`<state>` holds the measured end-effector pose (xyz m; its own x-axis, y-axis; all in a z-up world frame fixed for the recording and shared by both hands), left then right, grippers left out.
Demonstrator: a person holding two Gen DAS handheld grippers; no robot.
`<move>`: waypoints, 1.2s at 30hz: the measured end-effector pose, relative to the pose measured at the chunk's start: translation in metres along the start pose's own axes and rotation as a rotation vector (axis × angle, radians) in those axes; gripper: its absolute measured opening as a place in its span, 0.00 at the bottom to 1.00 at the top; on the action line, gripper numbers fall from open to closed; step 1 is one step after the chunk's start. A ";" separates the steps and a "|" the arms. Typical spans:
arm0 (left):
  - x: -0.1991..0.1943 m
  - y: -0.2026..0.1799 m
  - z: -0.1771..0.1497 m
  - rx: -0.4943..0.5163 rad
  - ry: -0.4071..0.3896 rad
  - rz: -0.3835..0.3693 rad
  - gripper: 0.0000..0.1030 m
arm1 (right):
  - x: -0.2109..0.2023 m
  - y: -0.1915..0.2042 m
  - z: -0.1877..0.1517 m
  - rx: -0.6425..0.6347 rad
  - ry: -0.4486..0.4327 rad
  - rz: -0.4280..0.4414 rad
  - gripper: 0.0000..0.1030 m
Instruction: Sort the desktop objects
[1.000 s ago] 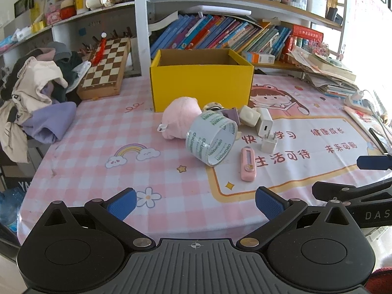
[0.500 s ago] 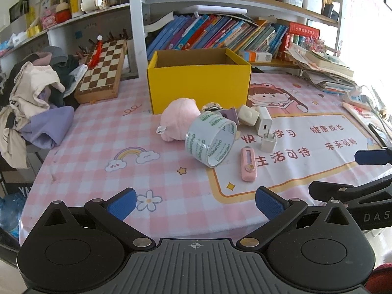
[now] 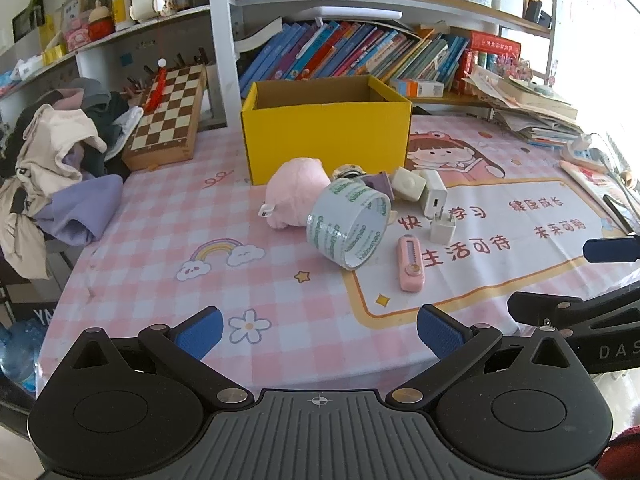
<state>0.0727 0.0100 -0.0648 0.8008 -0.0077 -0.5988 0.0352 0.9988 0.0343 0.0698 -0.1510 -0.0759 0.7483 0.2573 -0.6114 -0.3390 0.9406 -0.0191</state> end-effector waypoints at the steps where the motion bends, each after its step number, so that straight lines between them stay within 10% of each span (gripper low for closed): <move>1: 0.000 0.001 0.000 -0.001 0.001 0.001 1.00 | 0.000 0.001 0.000 -0.002 0.001 0.000 1.00; 36: 0.016 -0.004 0.011 -0.005 0.000 -0.025 1.00 | 0.015 -0.014 0.010 0.007 0.005 -0.018 1.00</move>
<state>0.0918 0.0057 -0.0658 0.7995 -0.0329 -0.5998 0.0523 0.9985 0.0149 0.0911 -0.1577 -0.0766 0.7511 0.2395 -0.6152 -0.3219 0.9464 -0.0246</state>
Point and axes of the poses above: each gripper's, at about its wrist camera, not at the fingertips, and x roughly the way its jaws point, y to its left, z to its top, the point moved 9 cm from there along x, roughly the way its jaws point, and after that the axes turned 6 degrees about -y, right-handed, at the moved point
